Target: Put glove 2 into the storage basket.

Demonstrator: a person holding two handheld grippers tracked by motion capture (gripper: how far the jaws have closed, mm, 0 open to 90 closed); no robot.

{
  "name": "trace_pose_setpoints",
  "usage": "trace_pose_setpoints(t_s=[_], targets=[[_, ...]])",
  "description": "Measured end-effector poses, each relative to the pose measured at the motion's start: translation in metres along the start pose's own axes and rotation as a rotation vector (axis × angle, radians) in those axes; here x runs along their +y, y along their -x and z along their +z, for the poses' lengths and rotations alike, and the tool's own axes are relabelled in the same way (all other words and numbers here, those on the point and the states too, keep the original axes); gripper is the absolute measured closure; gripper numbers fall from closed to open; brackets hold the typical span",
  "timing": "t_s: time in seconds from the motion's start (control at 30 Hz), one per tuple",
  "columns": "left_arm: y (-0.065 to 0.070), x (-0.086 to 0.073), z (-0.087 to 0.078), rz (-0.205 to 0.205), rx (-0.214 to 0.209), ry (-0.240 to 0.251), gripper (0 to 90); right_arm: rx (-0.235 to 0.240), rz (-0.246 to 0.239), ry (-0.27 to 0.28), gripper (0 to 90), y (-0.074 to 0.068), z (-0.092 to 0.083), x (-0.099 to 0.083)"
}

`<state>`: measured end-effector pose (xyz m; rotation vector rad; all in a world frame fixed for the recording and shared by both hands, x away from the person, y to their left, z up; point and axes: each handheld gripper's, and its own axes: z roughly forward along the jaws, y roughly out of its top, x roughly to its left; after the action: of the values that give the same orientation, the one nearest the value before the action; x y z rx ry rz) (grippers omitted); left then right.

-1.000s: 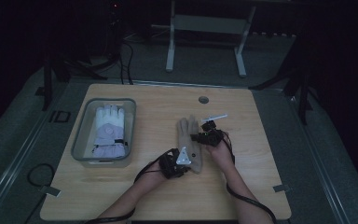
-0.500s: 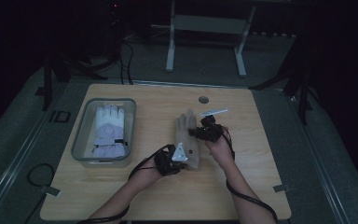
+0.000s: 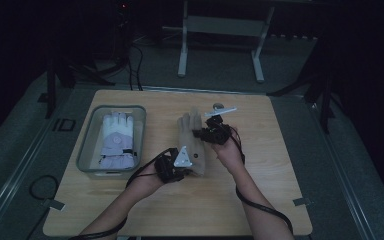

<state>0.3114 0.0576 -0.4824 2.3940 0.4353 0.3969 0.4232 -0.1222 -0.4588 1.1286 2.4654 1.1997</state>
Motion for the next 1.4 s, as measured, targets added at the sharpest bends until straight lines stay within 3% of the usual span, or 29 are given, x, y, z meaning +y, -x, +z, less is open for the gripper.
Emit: trace_pose_setpoints(t_s=[0.43,0.6,0.8,0.87,0.9,1.17,1.4], targets=[[-0.014,-0.015,-0.040,0.002,0.049,-0.028,81.1,0.021,-0.048,0.018,78.3,-0.034,0.012,0.034],[-0.019,-0.021,-0.050,-0.009,0.068,-0.032,81.2,0.029,-0.062,0.026,78.3,-0.045,0.018,0.044],[-0.030,-0.038,-0.073,-0.030,0.093,-0.037,81.1,0.049,-0.093,0.034,78.3,-0.069,0.032,0.066],[-0.030,-0.038,-0.073,-0.030,0.093,-0.037,81.1,0.055,-0.097,0.034,78.3,-0.072,0.033,0.069],[-0.034,-0.048,-0.085,-0.064,0.095,-0.008,81.1,0.070,-0.097,0.041,78.3,-0.079,0.037,0.074],[-0.041,-0.069,-0.103,-0.078,0.132,-0.042,81.1,0.094,-0.125,0.034,78.3,-0.102,0.057,0.089],[-0.049,-0.087,-0.122,-0.121,0.155,-0.040,81.1,0.119,-0.154,0.024,78.3,-0.124,0.075,0.105]])
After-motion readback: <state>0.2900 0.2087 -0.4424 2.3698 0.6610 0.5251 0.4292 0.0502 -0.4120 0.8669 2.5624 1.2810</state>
